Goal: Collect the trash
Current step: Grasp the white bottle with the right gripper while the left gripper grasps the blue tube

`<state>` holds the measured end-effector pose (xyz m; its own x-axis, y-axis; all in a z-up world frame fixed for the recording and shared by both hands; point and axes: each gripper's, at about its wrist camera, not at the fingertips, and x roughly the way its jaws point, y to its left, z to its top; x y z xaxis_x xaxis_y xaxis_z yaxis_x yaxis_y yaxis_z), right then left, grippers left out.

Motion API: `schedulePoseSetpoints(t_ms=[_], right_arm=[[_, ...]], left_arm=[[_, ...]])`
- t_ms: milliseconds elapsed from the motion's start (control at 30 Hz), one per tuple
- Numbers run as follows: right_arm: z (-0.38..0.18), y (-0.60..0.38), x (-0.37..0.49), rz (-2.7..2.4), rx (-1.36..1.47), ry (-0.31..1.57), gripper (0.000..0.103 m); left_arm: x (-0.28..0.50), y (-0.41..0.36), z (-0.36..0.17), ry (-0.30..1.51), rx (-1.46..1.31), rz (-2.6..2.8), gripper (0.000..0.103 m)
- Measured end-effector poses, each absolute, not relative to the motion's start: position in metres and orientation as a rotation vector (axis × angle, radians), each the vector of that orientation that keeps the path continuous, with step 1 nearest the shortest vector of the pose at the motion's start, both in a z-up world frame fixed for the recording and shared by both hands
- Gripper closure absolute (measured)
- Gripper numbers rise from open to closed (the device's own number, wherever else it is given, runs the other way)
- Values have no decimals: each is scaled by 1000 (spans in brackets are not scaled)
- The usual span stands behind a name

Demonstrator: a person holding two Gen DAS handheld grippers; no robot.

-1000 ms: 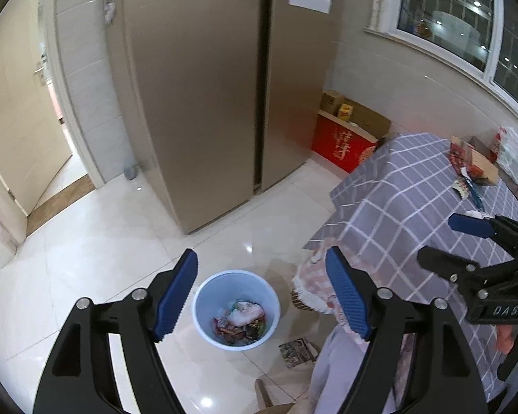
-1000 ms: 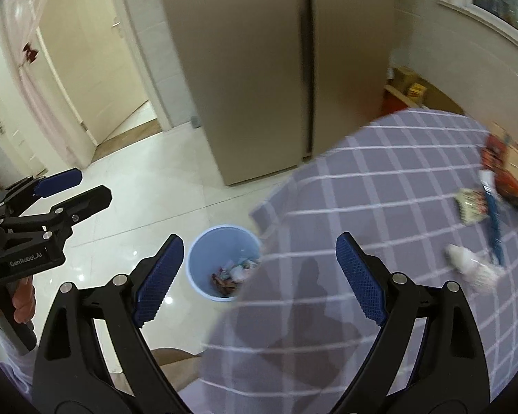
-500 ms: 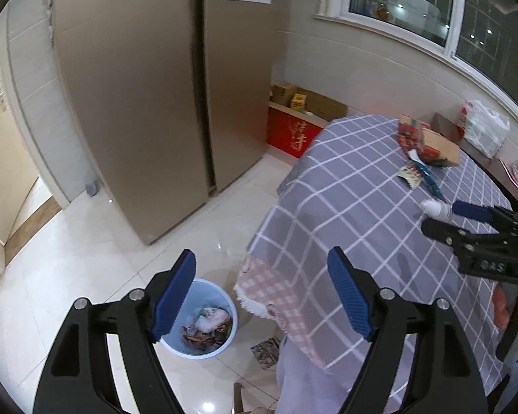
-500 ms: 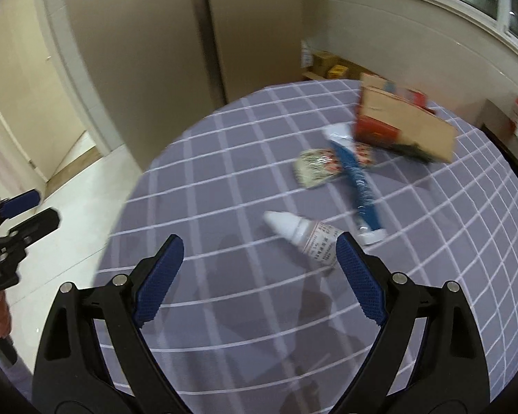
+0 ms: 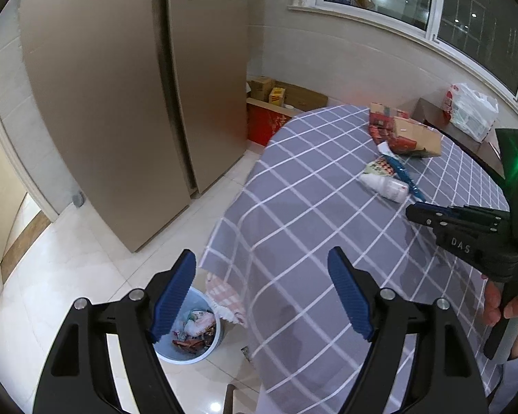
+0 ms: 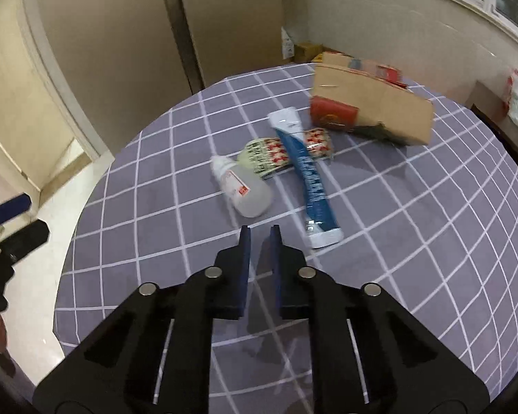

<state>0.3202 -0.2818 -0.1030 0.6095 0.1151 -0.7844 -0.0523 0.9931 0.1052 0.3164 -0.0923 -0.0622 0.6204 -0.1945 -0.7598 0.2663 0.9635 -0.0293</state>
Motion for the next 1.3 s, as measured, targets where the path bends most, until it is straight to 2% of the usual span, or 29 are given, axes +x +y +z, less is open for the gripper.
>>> schedulePoseSetpoints(t_ms=[167, 200, 233, 267, 300, 367, 400, 433, 467, 600, 667, 700, 967, 1300], right_arm=[[-97, -296, 315, 132, 102, 904, 92], [-94, -297, 313, 147, 89, 890, 87], [-91, -295, 312, 152, 72, 880, 59], [-87, -296, 310, 151, 57, 869, 35], [-83, -296, 308, 142, 37, 839, 20], [-77, -298, 311, 137, 16, 821, 21], [-78, -297, 316, 145, 22, 836, 25], [-78, -296, 319, 156, 28, 845, 37], [-81, -292, 325, 168, 24, 859, 40], [-88, -274, 343, 203, -21, 878, 42], [-95, -269, 351, 212, -28, 897, 63], [-98, -267, 356, 212, -26, 911, 71], [-78, -294, 339, 206, 63, 818, 76], [-79, -395, 332, 7, 304, 765, 78]], left_arm=[[321, -119, -64, 870, 122, -305, 26], [322, -123, -64, 870, 128, -315, 26], [323, -126, -64, 871, 129, -320, 26], [324, -128, -64, 873, 129, -323, 26], [325, -129, -64, 876, 128, -326, 26], [326, -129, -65, 877, 126, -326, 26], [327, -128, -65, 878, 126, -323, 26], [327, -128, -66, 879, 126, -317, 26], [327, -127, -67, 880, 128, -312, 26], [330, -116, -70, 894, 111, -286, 26], [332, -111, -72, 904, 104, -270, 26], [333, -110, -73, 907, 103, -269, 26], [342, -131, -73, 915, 101, -315, 26], [360, -229, -72, 935, 134, -500, 26]])
